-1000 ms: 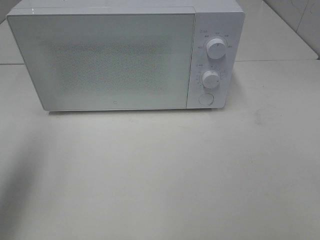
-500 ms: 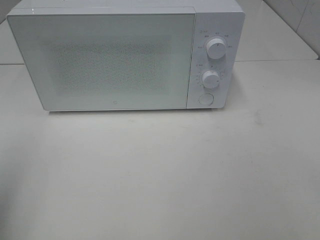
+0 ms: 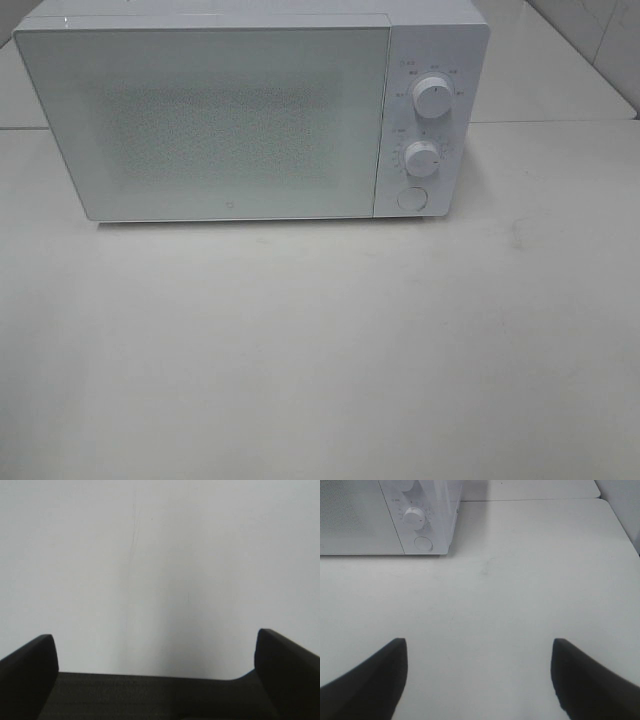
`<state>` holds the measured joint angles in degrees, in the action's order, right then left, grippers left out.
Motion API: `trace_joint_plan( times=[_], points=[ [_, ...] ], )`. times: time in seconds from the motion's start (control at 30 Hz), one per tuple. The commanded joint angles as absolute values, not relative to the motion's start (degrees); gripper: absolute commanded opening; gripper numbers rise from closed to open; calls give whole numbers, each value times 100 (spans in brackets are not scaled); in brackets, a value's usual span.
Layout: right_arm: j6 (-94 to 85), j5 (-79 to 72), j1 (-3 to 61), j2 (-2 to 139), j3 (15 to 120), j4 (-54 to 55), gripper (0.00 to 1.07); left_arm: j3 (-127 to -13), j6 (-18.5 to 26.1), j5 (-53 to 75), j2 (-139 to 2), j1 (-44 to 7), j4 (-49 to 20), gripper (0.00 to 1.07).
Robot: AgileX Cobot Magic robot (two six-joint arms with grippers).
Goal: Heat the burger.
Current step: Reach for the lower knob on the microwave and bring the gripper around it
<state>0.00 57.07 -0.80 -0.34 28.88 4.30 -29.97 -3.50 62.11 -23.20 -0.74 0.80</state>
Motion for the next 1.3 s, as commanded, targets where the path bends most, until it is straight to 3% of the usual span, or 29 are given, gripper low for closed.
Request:
trace_joint_plan(
  times=[0.03,0.53,1.3],
  points=[
    [-40,5701,-115,-178,2853,430,76,-2974,-344,6131,-1960,-52,97,102],
    [-40,5701,-115,-178,2853,430,76,-2968,-350,6119,206,-52,34,102],
    [-34,5701,-115,-149,2853,464,76,-2968,-350,6119,160,-52,0,101]
  ],
)
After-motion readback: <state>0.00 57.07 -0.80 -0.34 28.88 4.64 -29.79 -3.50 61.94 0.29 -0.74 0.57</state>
